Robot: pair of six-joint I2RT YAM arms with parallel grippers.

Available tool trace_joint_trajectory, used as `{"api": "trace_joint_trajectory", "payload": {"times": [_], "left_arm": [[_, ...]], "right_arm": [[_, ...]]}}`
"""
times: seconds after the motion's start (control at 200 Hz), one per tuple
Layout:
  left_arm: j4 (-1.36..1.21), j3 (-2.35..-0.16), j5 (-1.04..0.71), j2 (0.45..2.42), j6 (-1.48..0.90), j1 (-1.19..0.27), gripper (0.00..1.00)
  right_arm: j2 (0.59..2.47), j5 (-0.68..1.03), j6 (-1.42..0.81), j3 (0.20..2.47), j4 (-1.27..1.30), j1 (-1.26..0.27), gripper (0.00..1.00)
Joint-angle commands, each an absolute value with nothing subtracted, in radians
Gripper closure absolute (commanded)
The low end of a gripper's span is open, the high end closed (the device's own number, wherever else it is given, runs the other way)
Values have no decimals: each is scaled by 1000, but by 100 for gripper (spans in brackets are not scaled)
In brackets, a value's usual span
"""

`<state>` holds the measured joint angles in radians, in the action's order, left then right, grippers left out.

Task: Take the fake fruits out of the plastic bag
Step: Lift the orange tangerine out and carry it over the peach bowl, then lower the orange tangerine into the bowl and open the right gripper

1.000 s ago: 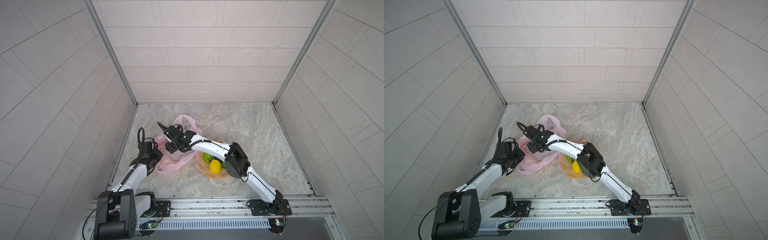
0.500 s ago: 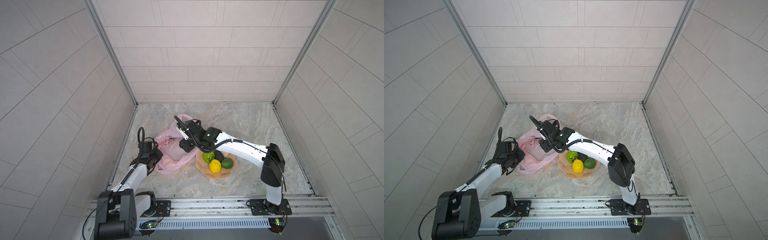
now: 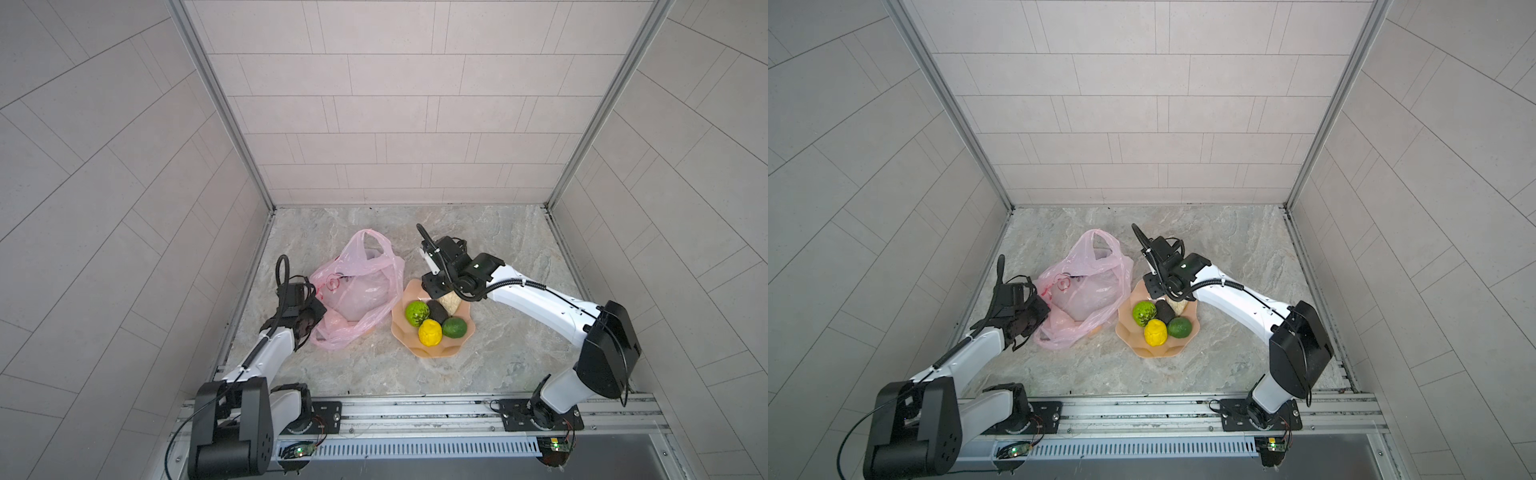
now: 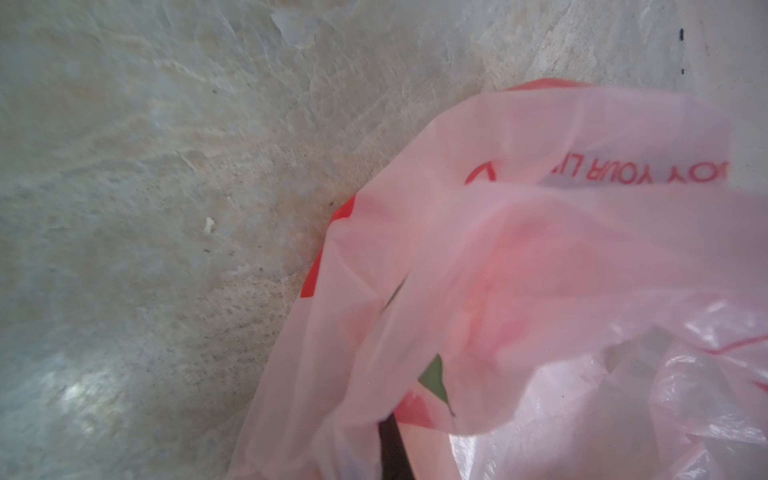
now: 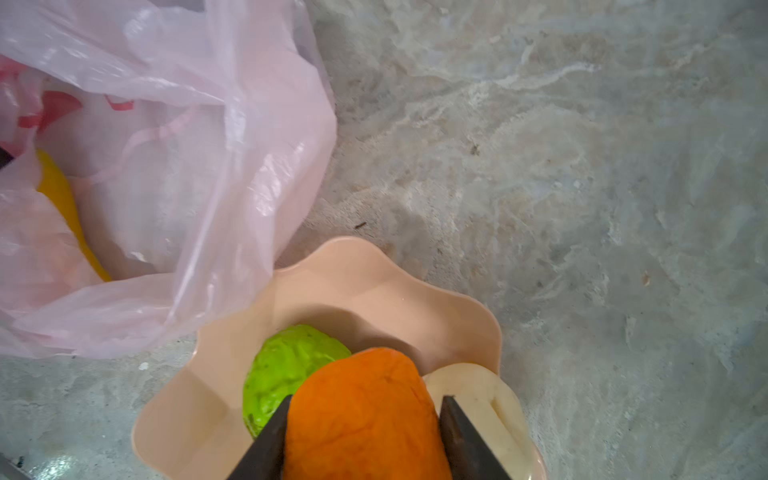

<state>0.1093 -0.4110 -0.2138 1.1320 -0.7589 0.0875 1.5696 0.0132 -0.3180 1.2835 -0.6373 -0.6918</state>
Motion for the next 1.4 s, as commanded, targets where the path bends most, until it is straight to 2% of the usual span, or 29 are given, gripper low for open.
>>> {"api": "trace_joint_trajectory", "payload": {"times": [0.0, 0.5, 0.635, 1.391], "left_arm": [[115, -420, -208, 1140, -751, 94, 100], [134, -422, -190, 1127, -742, 94, 100], [132, -419, -185, 1116, -742, 94, 100], [138, -423, -184, 1123, -737, 93, 100]], "right_arm": [[1559, -8, -312, 1286, -637, -687, 51], [1746, -97, -268, 1365, -655, -726, 49], [1795, -176, -254, 1390, -680, -743, 48], [1898, -273, -239, 1434, -694, -782, 46]]}}
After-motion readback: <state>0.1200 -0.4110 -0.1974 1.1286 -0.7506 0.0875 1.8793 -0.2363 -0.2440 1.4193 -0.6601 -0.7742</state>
